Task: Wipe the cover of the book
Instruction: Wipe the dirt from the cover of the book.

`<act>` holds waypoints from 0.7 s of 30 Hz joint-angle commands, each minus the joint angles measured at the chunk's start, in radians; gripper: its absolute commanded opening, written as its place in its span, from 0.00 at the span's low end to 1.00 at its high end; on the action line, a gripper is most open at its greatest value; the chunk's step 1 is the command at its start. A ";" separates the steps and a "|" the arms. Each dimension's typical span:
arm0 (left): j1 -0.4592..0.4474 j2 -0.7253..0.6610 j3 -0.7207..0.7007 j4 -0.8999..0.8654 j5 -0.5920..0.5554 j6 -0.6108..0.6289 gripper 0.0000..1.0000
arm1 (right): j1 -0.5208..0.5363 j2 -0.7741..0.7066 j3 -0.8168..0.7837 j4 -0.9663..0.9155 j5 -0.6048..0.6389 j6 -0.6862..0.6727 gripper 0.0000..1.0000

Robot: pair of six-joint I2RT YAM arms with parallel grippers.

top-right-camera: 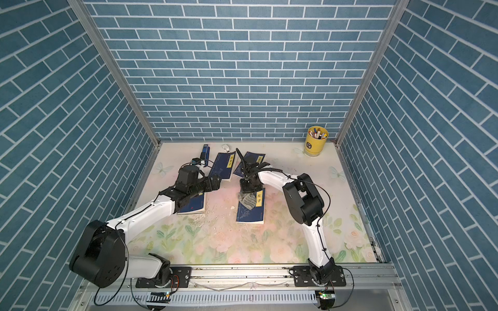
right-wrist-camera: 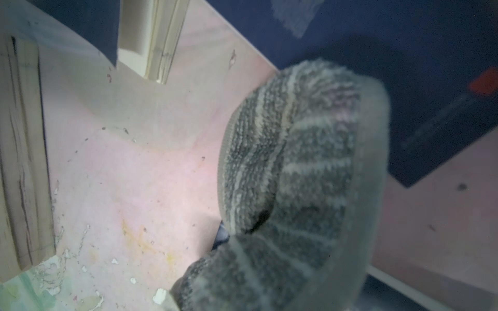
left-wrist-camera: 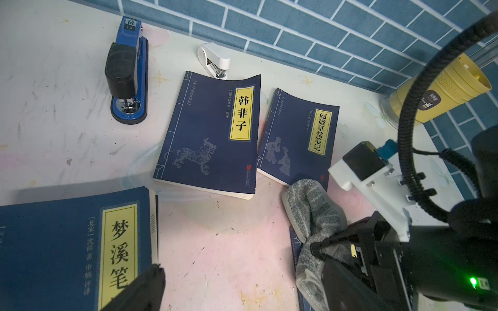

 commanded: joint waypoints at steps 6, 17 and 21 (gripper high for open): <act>0.006 0.000 0.006 0.012 -0.017 -0.006 0.97 | 0.142 -0.150 -0.334 0.015 0.010 0.085 0.00; 0.006 -0.027 -0.016 0.009 -0.018 -0.021 0.97 | 0.004 0.026 -0.051 -0.049 0.027 -0.034 0.00; 0.006 -0.044 -0.027 0.005 -0.023 -0.029 0.97 | 0.001 0.074 0.052 -0.100 0.008 -0.078 0.00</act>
